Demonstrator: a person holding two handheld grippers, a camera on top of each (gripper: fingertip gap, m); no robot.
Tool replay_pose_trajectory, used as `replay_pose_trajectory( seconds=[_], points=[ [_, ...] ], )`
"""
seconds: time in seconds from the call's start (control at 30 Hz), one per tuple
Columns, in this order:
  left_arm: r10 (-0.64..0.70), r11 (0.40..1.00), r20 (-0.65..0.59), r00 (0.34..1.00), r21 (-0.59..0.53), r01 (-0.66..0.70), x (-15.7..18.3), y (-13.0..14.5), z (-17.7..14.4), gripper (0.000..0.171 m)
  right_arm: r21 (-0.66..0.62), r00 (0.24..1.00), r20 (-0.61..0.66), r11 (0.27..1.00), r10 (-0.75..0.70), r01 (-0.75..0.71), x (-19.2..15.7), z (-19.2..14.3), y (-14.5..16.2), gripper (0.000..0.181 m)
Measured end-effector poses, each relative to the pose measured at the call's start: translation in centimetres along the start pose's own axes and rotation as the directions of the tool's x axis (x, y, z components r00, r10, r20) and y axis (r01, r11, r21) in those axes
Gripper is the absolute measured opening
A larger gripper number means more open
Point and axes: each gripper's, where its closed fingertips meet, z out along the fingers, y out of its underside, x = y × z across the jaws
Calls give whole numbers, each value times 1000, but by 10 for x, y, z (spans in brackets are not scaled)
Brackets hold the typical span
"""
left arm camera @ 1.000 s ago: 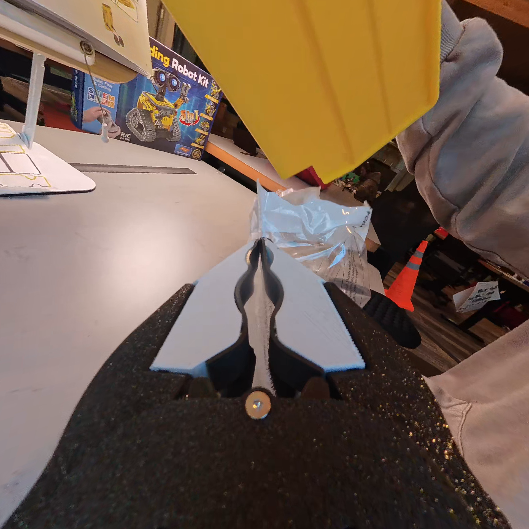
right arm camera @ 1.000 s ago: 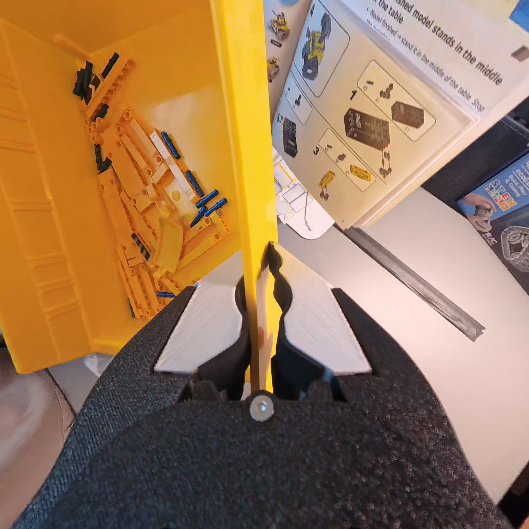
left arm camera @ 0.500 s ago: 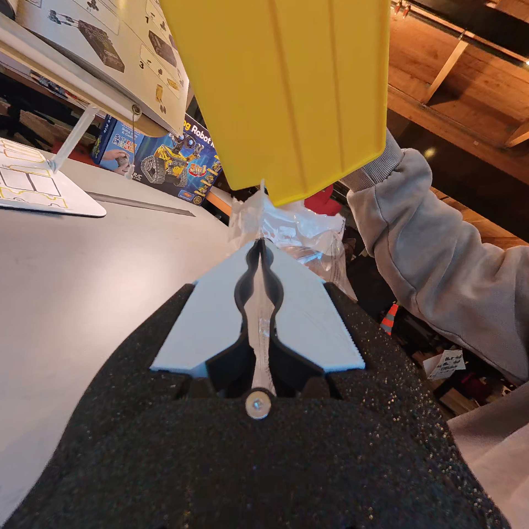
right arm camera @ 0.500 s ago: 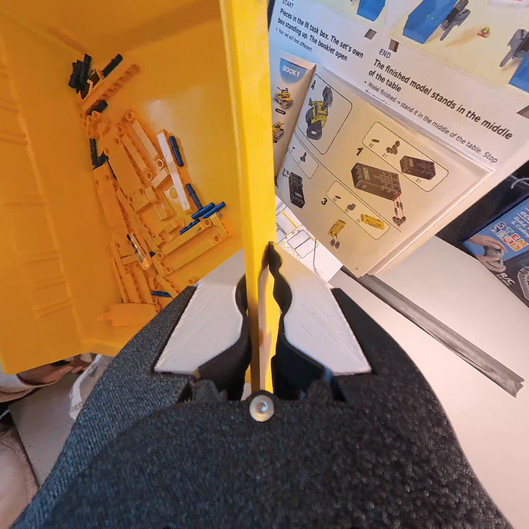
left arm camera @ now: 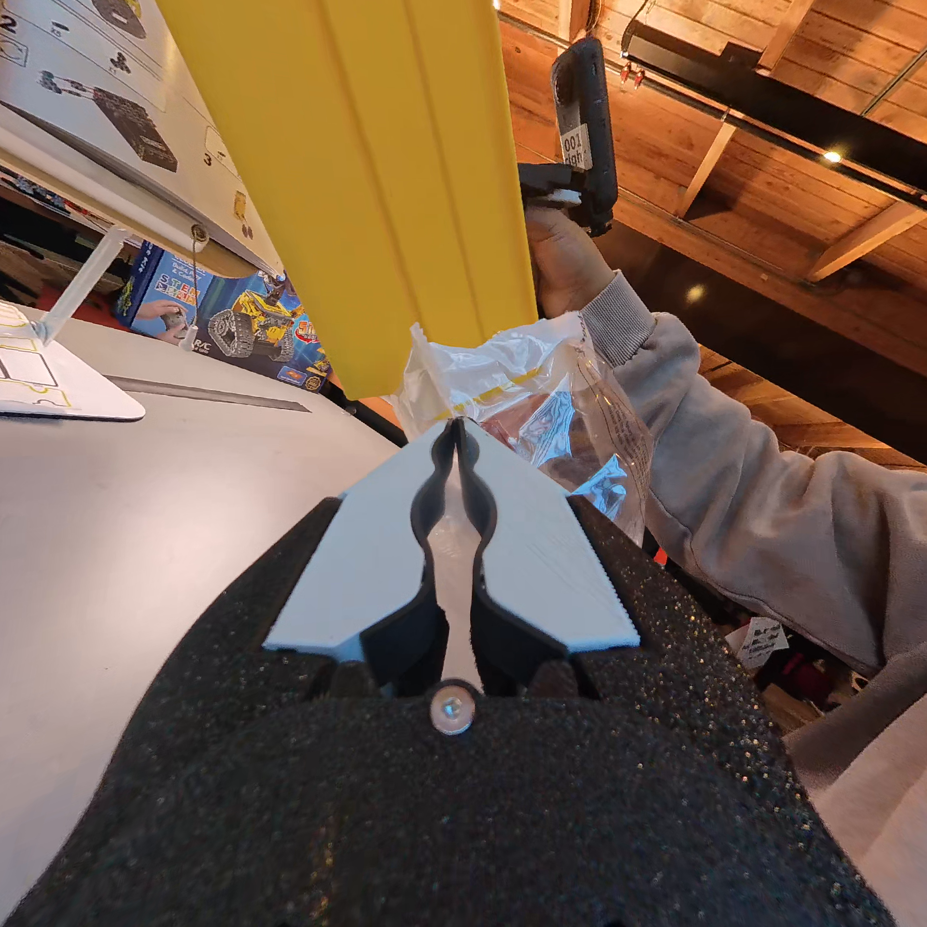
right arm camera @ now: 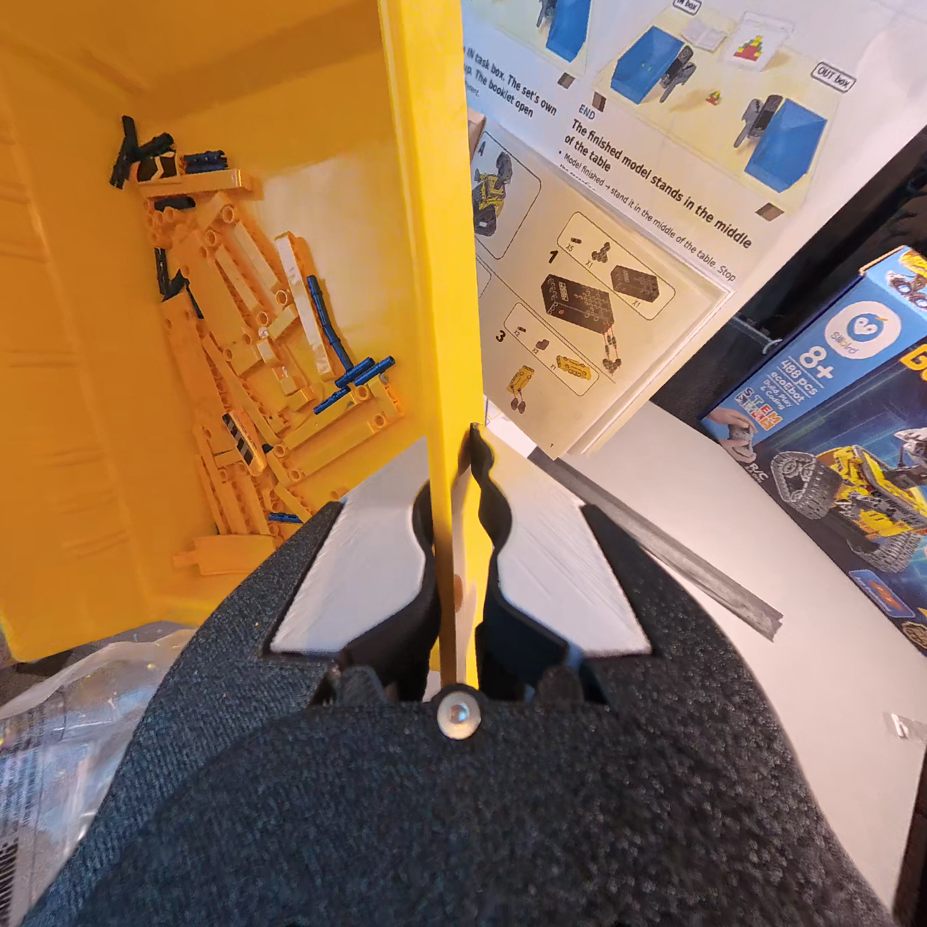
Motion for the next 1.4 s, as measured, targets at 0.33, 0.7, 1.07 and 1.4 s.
replay_pose_trajectory(
  seconds=[0.33,0.7,1.07,1.4],
  points=[
    [69,997,61,996,29,-71,-10,-7,5,0,76,980,-136,984,-147,159,-11,-16,-18,2],
    [96,995,179,979,2,-98,-35,-12,22,0,64,899,-294,932,-325,357,-20,-27,-47,2],
    [65,998,190,980,11,-69,-43,-9,43,0,25,796,-408,866,-447,500,-28,-36,-64,2],
    [48,998,195,980,31,-55,-43,-14,51,0,33,725,-518,837,-453,546,-30,-55,-73,2]
  ],
)
